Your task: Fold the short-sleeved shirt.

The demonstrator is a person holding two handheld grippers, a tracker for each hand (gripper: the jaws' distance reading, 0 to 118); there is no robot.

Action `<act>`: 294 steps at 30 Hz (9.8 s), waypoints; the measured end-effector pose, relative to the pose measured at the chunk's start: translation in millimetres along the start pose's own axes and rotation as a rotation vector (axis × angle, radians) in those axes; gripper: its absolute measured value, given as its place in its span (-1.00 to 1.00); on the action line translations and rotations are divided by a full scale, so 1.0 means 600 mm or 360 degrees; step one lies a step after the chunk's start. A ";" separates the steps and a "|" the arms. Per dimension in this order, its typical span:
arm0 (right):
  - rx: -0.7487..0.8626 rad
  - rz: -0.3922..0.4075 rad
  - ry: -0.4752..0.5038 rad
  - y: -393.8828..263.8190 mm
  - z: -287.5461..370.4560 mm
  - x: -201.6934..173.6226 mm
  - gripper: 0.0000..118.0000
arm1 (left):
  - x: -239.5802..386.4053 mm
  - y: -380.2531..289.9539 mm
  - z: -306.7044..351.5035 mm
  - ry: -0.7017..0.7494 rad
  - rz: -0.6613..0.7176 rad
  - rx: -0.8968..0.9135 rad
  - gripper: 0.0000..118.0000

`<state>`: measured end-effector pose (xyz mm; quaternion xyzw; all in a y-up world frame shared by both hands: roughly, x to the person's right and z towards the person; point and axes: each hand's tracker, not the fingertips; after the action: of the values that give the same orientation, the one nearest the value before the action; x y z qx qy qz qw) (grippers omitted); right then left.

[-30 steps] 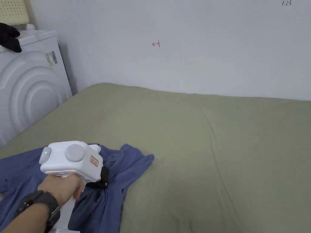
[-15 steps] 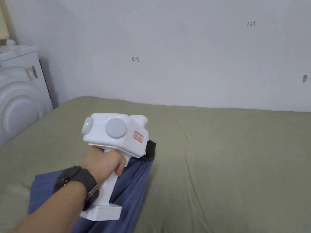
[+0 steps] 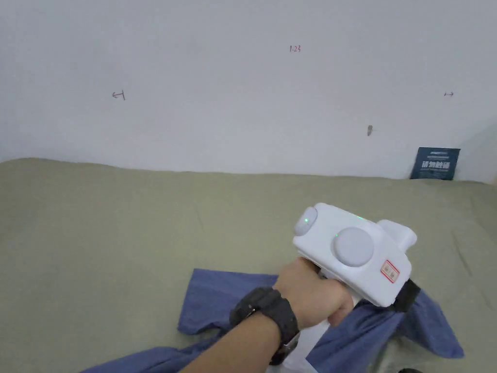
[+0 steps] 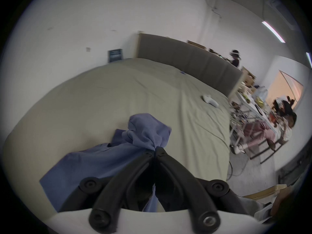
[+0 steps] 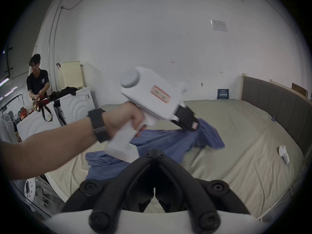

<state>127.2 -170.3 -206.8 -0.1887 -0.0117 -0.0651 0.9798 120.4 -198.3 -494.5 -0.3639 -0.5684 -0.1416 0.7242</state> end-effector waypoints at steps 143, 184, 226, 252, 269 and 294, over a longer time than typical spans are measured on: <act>-0.0245 -0.0120 -0.0034 0.282 -0.376 0.161 -0.93 | -0.198 -0.255 0.498 0.1089 0.1042 0.0645 -0.97; 0.0163 0.0053 -0.0102 0.571 -0.601 0.085 -0.93 | -0.343 0.059 0.638 0.1537 0.0687 0.0856 -0.97; -0.0475 -0.0153 -0.0136 0.027 -0.508 0.228 -0.93 | -0.253 -0.447 0.348 0.1147 0.1099 0.0392 -0.97; -0.0657 -0.0472 -0.0160 -0.066 -0.441 0.286 -0.01 | -0.133 -0.624 0.387 0.1153 0.1156 0.0214 -0.55; -0.0220 0.0055 -0.0308 -0.166 -0.048 -0.021 -0.97 | 0.168 -0.522 0.325 0.1478 0.0751 0.0527 -1.00; -0.0223 0.0135 -0.0051 -0.072 -0.116 0.022 -0.98 | -0.227 -0.596 0.303 0.1236 0.1335 0.0150 0.00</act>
<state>134.6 -237.6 -254.5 -0.2582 -0.0148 -0.0210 0.9658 -274.6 -350.5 -473.6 -0.4469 -0.0733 0.0599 0.8896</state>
